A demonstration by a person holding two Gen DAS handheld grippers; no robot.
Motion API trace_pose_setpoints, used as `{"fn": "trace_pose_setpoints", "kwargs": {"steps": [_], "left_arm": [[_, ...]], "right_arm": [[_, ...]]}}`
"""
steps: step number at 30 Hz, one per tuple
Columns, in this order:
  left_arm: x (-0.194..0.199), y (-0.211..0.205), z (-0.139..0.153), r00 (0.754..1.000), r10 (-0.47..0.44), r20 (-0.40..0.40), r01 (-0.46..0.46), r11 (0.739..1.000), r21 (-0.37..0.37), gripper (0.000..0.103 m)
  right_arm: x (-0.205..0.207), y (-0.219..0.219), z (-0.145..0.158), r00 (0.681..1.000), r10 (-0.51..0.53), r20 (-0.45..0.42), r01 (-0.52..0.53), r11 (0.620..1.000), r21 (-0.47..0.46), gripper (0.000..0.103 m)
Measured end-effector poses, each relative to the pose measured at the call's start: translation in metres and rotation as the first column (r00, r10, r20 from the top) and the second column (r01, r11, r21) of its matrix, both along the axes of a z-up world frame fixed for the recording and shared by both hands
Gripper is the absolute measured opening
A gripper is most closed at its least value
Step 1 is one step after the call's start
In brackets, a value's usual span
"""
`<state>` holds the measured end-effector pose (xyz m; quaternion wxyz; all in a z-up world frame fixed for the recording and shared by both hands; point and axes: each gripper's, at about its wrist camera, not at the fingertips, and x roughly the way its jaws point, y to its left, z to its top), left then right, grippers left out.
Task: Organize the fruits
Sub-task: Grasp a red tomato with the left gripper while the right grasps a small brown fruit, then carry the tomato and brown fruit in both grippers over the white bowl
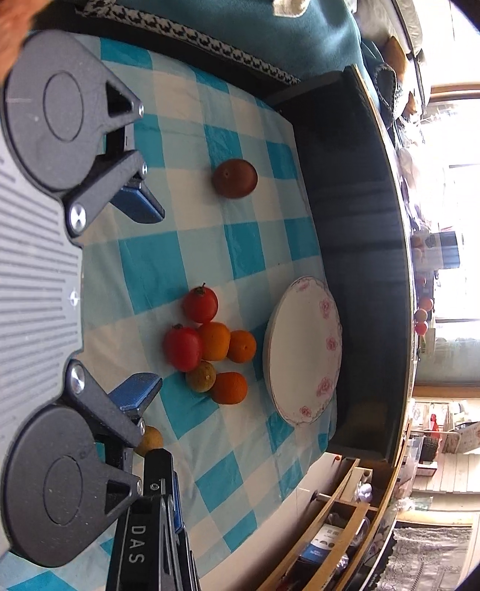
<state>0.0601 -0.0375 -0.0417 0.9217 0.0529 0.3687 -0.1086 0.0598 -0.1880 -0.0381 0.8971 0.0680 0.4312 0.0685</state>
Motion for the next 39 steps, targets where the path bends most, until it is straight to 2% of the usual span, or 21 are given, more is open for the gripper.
{"fn": "trace_pose_setpoints", "kwargs": {"steps": [2, 9, 12, 14, 18, 24, 29, 39], "left_arm": [[0.007, -0.004, -0.005, 1.0, -0.018, -0.018, 0.018, 1.0, -0.014, 0.083], [0.021, -0.012, -0.015, 0.997, -0.068, -0.021, 0.067, 0.997, -0.045, 0.078], [0.027, -0.016, -0.019, 0.994, -0.101, -0.033, 0.099, 0.993, -0.069, 0.071], [0.029, -0.02, -0.023, 0.992, -0.12, -0.047, 0.117, 0.991, -0.072, 0.063], [0.031, -0.025, -0.026, 0.991, -0.128, -0.038, 0.126, 0.99, -0.056, 0.058], [0.038, -0.022, -0.025, 0.991, -0.124, -0.041, 0.121, 0.99, -0.068, 0.045], [0.033, -0.017, -0.022, 0.988, -0.142, -0.055, 0.137, 0.988, -0.076, 0.043], [0.019, -0.003, -0.014, 0.986, -0.153, -0.065, 0.152, 0.988, -0.027, 0.043]], "right_arm": [[-0.002, -0.009, 0.001, 1.0, -0.014, 0.001, 0.014, 1.0, 0.012, 0.01], [-0.001, -0.026, -0.004, 1.0, -0.026, -0.001, 0.026, 0.999, 0.043, 0.01], [0.0, -0.027, -0.005, 1.0, -0.025, -0.004, 0.025, 0.999, 0.044, 0.015], [0.0, -0.027, -0.005, 1.0, -0.026, -0.008, 0.027, 0.999, 0.047, 0.016], [-0.001, -0.028, -0.005, 1.0, -0.019, -0.006, 0.019, 1.0, 0.022, 0.016], [-0.001, -0.036, -0.005, 1.0, -0.016, -0.026, 0.018, 0.997, 0.073, 0.017], [-0.004, -0.033, -0.005, 0.999, 0.017, -0.027, -0.015, 0.997, 0.076, 0.025], [-0.009, -0.015, -0.006, 0.992, 0.121, -0.043, -0.117, 0.989, 0.087, 0.028]]}}
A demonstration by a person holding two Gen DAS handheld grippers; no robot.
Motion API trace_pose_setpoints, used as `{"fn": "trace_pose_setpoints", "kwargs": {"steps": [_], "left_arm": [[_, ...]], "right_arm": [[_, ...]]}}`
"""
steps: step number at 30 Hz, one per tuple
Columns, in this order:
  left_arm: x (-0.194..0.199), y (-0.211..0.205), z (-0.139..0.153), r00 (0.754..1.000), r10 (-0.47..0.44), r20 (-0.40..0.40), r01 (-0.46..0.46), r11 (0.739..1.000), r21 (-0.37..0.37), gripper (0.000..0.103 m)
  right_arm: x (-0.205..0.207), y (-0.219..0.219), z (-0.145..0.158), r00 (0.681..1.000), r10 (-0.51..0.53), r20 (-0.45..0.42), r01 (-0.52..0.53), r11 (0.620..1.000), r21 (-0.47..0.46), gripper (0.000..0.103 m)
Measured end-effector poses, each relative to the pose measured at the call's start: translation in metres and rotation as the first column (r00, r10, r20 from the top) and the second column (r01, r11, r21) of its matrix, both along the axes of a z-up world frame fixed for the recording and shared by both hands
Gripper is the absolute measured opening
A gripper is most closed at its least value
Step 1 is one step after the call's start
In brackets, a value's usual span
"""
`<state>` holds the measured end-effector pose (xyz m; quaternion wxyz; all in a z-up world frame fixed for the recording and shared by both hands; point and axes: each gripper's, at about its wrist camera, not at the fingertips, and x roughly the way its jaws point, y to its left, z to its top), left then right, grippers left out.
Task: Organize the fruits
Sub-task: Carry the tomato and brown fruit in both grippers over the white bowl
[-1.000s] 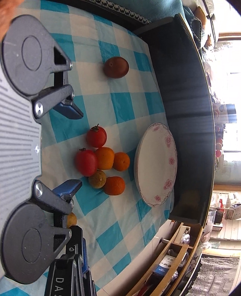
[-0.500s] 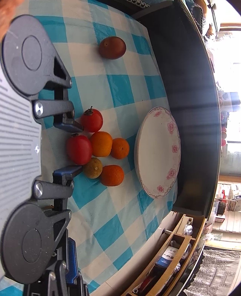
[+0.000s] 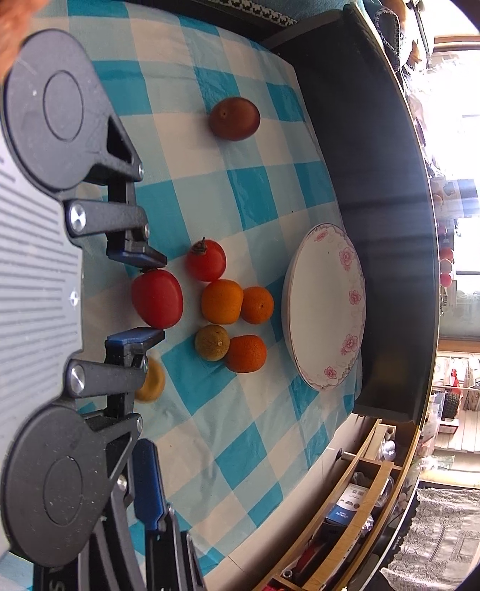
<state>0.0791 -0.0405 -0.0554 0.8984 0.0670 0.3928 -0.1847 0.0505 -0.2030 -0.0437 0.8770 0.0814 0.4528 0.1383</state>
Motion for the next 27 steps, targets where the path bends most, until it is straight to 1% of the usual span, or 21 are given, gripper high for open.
{"fn": "trace_pose_setpoints", "kwargs": {"steps": [3, 6, 10, 13, 19, 22, 25, 26, 27], "left_arm": [[-0.002, 0.006, -0.001, 1.0, 0.017, -0.005, -0.017, 1.0, 0.015, 0.043], [-0.001, 0.016, -0.003, 0.999, 0.039, -0.023, -0.039, 0.999, 0.004, 0.043], [-0.001, 0.032, -0.005, 0.998, 0.06, -0.029, -0.061, 0.998, -0.017, 0.043], [0.0, 0.042, -0.007, 0.997, 0.076, -0.035, -0.077, 0.997, -0.025, 0.043], [0.001, 0.055, -0.007, 0.994, 0.1, -0.039, -0.102, 0.994, -0.047, 0.043], [0.004, 0.059, -0.006, 0.993, 0.113, -0.045, -0.115, 0.992, -0.054, 0.043], [0.004, 0.06, -0.007, 0.992, 0.117, -0.043, -0.119, 0.992, -0.049, 0.043], [0.004, 0.06, -0.007, 0.992, 0.117, -0.043, -0.119, 0.992, -0.049, 0.043], [0.004, 0.061, -0.007, 0.992, 0.119, -0.044, -0.122, 0.991, -0.053, 0.043]], "right_arm": [[0.004, 0.007, -0.001, 1.0, 0.02, 0.007, -0.02, 1.0, -0.008, 0.028], [0.009, 0.013, -0.004, 1.0, 0.022, 0.008, -0.022, 0.999, -0.025, 0.028], [0.016, 0.02, -0.003, 0.999, 0.031, 0.021, -0.03, 0.999, -0.034, 0.028], [0.017, 0.028, 0.0, 0.997, 0.067, 0.047, -0.066, 0.997, -0.034, 0.029], [0.019, 0.051, -0.007, 0.99, 0.139, 0.025, -0.138, 0.989, -0.05, 0.03], [0.018, 0.06, -0.009, 0.988, 0.151, 0.043, -0.147, 0.986, -0.079, 0.028], [0.024, 0.061, -0.009, 0.987, 0.153, 0.037, -0.15, 0.986, -0.07, 0.028], [0.025, 0.062, -0.008, 0.986, 0.16, 0.042, -0.157, 0.985, -0.074, 0.025], [0.026, 0.066, -0.009, 0.985, 0.164, 0.043, -0.16, 0.983, -0.096, 0.024]]}}
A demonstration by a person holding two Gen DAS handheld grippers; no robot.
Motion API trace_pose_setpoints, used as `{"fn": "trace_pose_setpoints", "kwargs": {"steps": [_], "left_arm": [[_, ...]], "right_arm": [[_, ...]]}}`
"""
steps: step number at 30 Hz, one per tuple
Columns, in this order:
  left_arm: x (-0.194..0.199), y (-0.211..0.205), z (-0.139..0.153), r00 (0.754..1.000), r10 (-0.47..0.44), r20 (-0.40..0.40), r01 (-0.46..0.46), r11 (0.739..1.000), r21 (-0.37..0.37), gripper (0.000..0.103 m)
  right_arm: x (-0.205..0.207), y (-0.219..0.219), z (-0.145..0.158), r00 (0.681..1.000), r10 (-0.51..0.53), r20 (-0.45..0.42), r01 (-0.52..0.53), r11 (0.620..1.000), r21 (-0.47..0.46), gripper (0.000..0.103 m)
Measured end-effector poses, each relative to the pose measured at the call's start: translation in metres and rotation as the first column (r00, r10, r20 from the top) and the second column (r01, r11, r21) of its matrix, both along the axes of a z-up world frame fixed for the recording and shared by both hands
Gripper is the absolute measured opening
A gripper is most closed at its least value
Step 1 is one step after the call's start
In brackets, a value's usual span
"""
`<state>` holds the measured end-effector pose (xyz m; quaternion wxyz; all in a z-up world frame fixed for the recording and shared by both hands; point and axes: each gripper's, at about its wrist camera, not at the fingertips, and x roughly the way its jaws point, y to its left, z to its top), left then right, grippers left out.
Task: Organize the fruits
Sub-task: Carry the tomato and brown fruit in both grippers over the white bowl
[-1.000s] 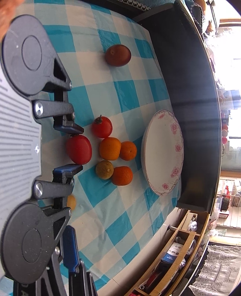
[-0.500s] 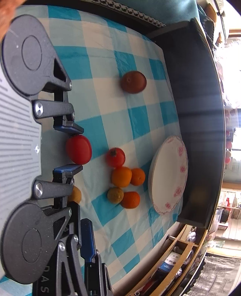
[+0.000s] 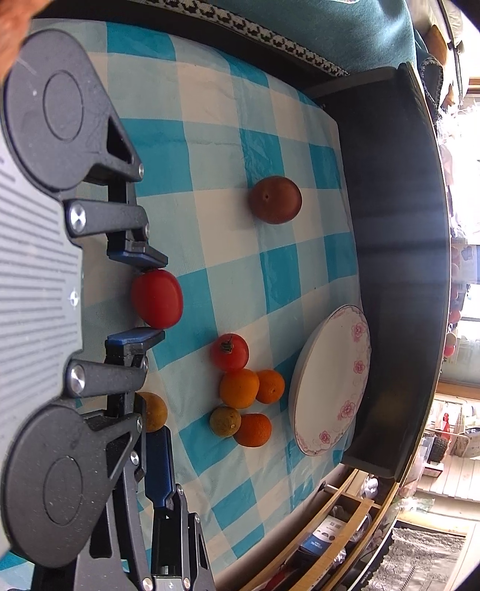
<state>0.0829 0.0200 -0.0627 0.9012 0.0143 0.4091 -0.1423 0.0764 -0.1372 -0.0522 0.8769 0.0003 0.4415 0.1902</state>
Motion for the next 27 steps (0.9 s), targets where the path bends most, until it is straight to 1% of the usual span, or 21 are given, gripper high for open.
{"fn": "trace_pose_setpoints", "kwargs": {"steps": [1, 3, 4, 7, 11, 17, 20, 27], "left_arm": [[0.0, 0.0, 0.0, 1.0, 0.0, 0.0, 0.0, 1.0, 0.001, 0.043], [-0.001, -0.001, 0.001, 1.0, -0.004, 0.001, 0.004, 1.0, 0.004, 0.043], [-0.001, -0.002, 0.001, 1.0, -0.005, 0.001, 0.005, 1.0, 0.0, 0.043], [-0.001, -0.005, 0.006, 1.0, -0.012, 0.013, 0.012, 1.0, -0.006, 0.043], [0.005, -0.015, 0.013, 0.999, -0.024, 0.024, 0.025, 0.999, -0.031, 0.043], [0.022, -0.033, 0.026, 0.998, -0.033, 0.052, 0.036, 0.998, -0.052, 0.043], [0.034, -0.043, 0.032, 0.996, -0.044, 0.077, 0.047, 0.998, -0.037, 0.043], [0.076, -0.068, 0.042, 0.99, -0.079, 0.12, 0.079, 0.997, 0.006, 0.043]], "right_arm": [[0.001, 0.003, -0.001, 1.0, -0.001, -0.004, 0.001, 1.0, -0.02, 0.024], [0.002, 0.004, -0.002, 1.0, -0.005, -0.001, 0.005, 1.0, -0.016, 0.024], [0.002, 0.003, -0.002, 1.0, -0.007, -0.001, 0.007, 1.0, -0.013, 0.022], [0.002, 0.001, 0.0, 0.999, -0.036, 0.006, 0.037, 0.999, -0.022, 0.021], [0.001, -0.007, 0.011, 0.998, -0.058, 0.026, 0.058, 0.998, 0.016, 0.021], [0.007, -0.025, 0.025, 0.991, -0.122, 0.056, 0.119, 0.992, 0.052, 0.021], [0.015, -0.034, 0.031, 0.986, -0.152, 0.074, 0.147, 0.987, 0.065, 0.021], [0.043, -0.055, 0.04, 0.97, -0.208, 0.122, 0.199, 0.976, 0.084, 0.021]]}}
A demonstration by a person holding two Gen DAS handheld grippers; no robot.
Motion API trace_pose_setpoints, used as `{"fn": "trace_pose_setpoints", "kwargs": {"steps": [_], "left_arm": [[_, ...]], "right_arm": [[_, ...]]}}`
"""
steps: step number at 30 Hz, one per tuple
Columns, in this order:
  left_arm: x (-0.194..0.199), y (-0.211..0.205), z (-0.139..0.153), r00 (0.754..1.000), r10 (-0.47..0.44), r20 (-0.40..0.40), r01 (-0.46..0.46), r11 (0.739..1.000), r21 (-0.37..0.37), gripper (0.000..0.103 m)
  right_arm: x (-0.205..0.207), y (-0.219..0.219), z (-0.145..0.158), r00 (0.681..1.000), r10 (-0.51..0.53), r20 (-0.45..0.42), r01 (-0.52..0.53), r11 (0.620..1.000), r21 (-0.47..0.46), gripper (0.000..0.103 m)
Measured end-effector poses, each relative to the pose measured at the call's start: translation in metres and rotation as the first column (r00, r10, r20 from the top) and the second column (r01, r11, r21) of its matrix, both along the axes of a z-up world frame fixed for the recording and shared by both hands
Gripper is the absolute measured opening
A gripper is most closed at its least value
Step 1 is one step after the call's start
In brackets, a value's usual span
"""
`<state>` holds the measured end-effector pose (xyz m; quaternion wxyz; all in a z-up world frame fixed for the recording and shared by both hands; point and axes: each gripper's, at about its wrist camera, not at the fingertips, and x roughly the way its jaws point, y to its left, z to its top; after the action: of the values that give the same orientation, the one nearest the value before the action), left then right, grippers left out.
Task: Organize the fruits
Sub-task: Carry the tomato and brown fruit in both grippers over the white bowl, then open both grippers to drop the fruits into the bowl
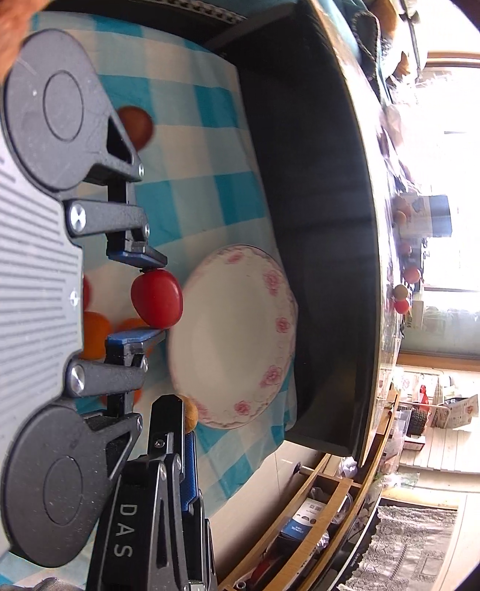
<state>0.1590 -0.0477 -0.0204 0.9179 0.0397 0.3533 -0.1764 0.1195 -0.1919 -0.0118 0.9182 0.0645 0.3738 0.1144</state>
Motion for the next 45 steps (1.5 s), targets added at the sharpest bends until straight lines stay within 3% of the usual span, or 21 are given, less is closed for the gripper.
{"fn": "trace_pose_setpoints", "kwargs": {"steps": [14, 33, 45], "left_arm": [[0.041, -0.024, -0.013, 1.0, -0.015, 0.02, 0.014, 0.999, 0.052, 0.043], [0.047, -0.029, -0.011, 0.999, -0.01, 0.033, 0.007, 0.997, 0.073, 0.044], [0.032, -0.018, 0.006, 0.998, -0.022, 0.062, 0.017, 0.997, 0.08, 0.047]], "right_arm": [[0.059, -0.028, -0.015, 0.998, -0.06, 0.015, 0.06, 0.998, 0.0, 0.021], [0.072, -0.032, -0.025, 0.998, -0.068, 0.012, 0.068, 0.997, -0.025, 0.025], [0.068, -0.034, -0.017, 0.997, -0.078, 0.029, 0.079, 0.997, -0.023, 0.026]]}}
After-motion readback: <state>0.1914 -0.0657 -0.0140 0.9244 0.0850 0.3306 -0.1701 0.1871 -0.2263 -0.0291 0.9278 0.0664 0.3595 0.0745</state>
